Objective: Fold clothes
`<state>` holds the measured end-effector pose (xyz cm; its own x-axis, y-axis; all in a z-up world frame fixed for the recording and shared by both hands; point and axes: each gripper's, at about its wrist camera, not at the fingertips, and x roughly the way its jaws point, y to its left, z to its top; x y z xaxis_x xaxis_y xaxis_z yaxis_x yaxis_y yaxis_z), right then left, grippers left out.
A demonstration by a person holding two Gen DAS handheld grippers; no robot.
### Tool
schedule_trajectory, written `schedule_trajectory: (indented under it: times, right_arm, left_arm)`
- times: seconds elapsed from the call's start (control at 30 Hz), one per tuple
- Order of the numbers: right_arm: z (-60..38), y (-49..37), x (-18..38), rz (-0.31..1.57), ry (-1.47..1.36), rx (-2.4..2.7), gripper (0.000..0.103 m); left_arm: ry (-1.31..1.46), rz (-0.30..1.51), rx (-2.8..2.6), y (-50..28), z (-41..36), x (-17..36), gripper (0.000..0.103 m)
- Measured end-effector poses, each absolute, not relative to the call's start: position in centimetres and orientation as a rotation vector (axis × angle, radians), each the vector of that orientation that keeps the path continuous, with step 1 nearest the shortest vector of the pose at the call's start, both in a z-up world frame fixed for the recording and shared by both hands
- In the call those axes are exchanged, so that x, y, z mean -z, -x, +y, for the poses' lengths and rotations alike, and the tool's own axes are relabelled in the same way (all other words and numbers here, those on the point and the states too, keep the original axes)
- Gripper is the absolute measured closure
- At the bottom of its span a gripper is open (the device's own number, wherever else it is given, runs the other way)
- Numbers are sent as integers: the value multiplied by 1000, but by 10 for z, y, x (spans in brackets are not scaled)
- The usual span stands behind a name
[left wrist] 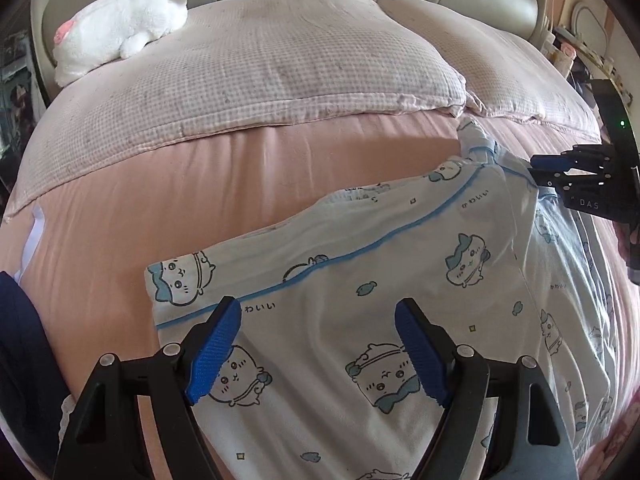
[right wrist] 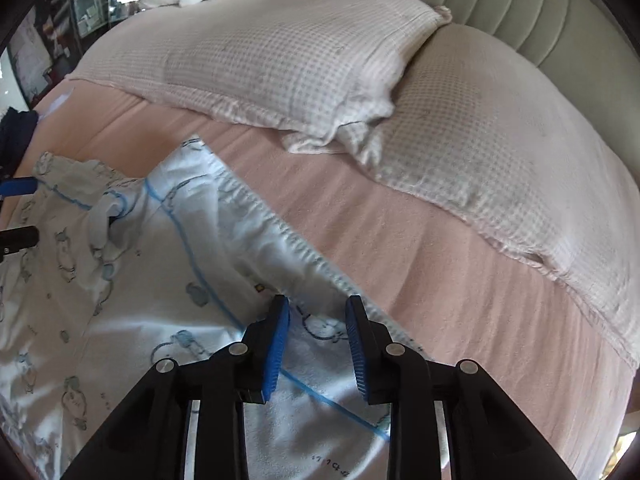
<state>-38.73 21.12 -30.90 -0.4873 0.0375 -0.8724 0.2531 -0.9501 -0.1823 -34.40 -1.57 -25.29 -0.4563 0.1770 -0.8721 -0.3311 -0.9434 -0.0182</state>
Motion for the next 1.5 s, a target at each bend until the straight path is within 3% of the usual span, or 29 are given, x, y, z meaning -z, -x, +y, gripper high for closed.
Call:
schedule_trajectory:
  times: [0.1, 0.23, 0.37, 0.57, 0.6, 0.63, 0.67, 0.7, 0.73, 0.77, 0.93, 1.1, 1.17, 1.23, 1.5]
  right_arm:
    - [220, 390, 298, 500, -1470, 2792, 84]
    - [226, 395, 285, 94, -1497, 2525, 84]
    - [199, 392, 300, 261, -1563, 2326, 83]
    - [224, 394, 291, 148, -1538, 2414, 82]
    - [228, 392, 288, 146, -1530, 2452, 76]
    - [230, 396, 286, 166, -1537, 2481, 65]
    - [233, 393, 287, 186, -1540, 2488, 60]
    - [236, 390, 287, 205, -1542, 2493, 53]
    - [237, 384, 286, 221, -1547, 2485, 53]
    - [239, 383, 288, 231, -1550, 2472, 53]
    - [253, 372, 295, 256, -1584, 2417, 54]
    - [260, 374, 306, 147, -1665, 2389, 85]
    - [262, 371, 309, 89, -1668, 2416, 91]
    - [267, 367, 309, 30, -1663, 2462, 99]
    - [305, 322, 293, -63, -1582, 2582, 102]
  left_arm:
    - [1441, 234, -2443, 343, -15, 253, 23]
    - [1431, 209, -2420, 344, -15, 250, 23]
    - [1357, 113, -2355, 343, -8, 236, 25]
    - [1241, 139, -2245, 378, 36, 208, 25]
    - [1242, 160, -2219, 383, 45, 210, 25]
    - [1243, 181, -2193, 388, 54, 211, 32]
    - [1243, 202, -2167, 393, 62, 213, 51]
    - [1243, 222, -2141, 398, 71, 214, 61]
    - [1243, 243, -2115, 402, 80, 216, 75]
    - [1243, 263, -2089, 407, 89, 217, 82]
    - [1238, 360, -1956, 431, 132, 224, 81]
    - [1228, 360, -2017, 426, 127, 223, 81]
    - [1224, 357, -2048, 423, 123, 223, 82]
    - [1219, 355, -2078, 420, 120, 222, 92]
    - [1207, 339, -2201, 409, 103, 217, 89]
